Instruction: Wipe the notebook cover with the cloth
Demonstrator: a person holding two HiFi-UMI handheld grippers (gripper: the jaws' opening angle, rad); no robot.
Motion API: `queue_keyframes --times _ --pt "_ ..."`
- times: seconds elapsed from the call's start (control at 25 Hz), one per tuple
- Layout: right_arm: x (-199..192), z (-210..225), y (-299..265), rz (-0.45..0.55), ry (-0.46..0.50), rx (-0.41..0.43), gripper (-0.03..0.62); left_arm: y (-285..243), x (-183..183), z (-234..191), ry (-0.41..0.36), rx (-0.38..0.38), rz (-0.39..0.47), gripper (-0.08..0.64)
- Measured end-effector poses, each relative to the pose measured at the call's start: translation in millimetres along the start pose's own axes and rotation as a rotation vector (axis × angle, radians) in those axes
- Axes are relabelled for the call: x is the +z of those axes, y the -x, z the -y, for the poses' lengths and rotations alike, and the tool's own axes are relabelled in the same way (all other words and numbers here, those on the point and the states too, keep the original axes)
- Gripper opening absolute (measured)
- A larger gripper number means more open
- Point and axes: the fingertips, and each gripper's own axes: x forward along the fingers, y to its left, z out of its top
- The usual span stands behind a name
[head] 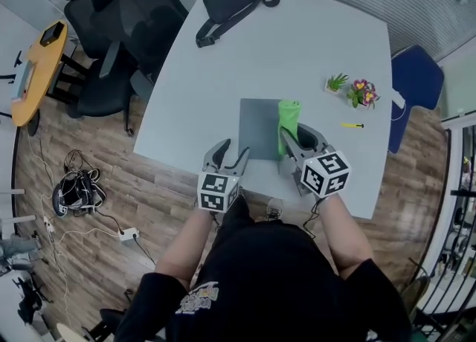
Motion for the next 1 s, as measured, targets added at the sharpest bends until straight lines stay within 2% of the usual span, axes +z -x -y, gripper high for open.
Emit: queue_keyframes --times 0.28,0.6,0.8,1.0 --pt "-3.8 10.9 -40.7 -0.034 -0.027 -0.064 0.11 -39.5 -17.3 -21.5 -0.002 -0.091 -0.089 0.218" --pt "-20.5 17.3 -77.1 -0.108 -0.034 -0.103 0.111 -73.1 -43.7 -41.5 -0.006 -0.154 -0.179 0.218" --pt "-30.9 19.4 -105.3 -0.164 -0.025 -0.104 0.11 -88.2 -57.8 -53.5 -0.014 -0.184 -0.227 0.218" --pt "-49.8 19.2 -135.2 -0.26 0.011 -0.09 0.112 -100.4 -65.5 -58.3 -0.02 -0.219 -0.256 0.218"
